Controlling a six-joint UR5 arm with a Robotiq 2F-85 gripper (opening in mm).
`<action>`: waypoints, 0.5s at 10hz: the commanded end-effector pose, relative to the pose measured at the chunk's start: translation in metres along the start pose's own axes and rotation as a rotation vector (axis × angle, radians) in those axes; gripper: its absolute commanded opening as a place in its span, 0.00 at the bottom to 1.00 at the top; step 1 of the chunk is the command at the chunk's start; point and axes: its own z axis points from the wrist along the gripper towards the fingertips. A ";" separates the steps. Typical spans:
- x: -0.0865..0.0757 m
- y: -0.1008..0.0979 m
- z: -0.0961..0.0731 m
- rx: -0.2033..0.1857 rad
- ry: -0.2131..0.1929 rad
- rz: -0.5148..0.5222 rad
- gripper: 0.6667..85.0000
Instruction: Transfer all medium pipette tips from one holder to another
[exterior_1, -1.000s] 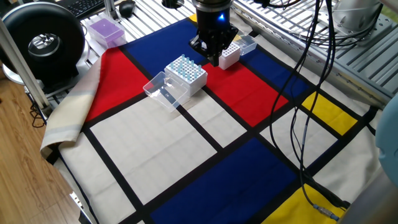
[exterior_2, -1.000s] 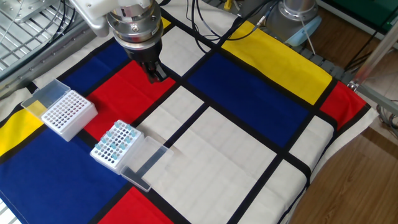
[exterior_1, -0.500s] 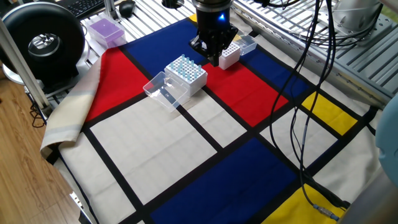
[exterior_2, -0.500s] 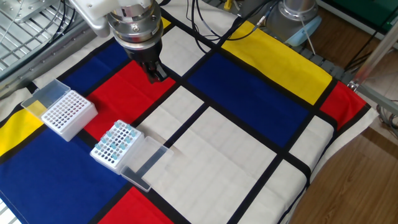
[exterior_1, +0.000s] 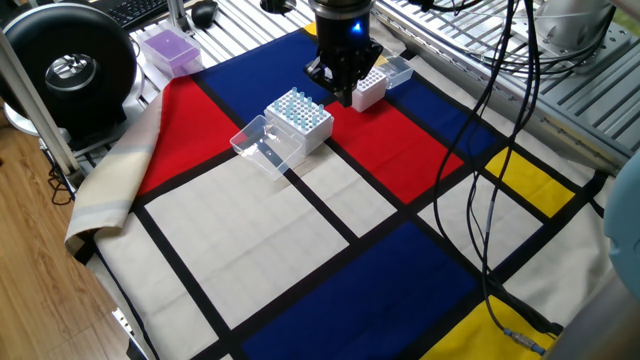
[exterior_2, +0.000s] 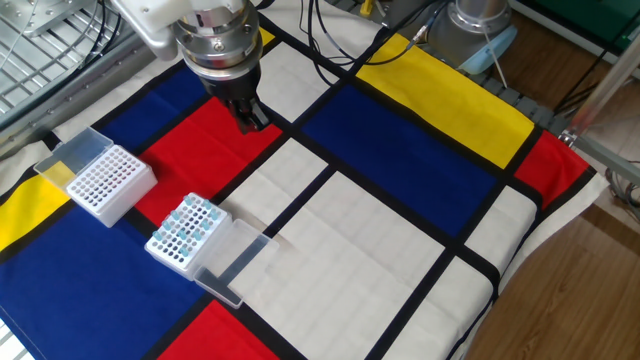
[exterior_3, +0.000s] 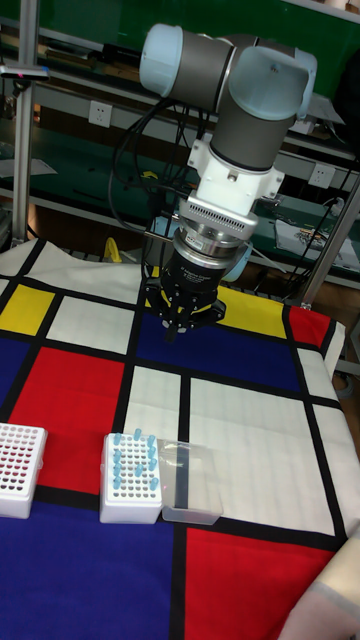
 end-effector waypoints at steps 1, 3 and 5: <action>0.000 0.003 -0.001 -0.013 0.000 0.008 0.00; 0.000 0.003 -0.001 -0.013 0.000 0.010 0.00; 0.000 0.003 -0.001 -0.013 0.000 0.016 0.00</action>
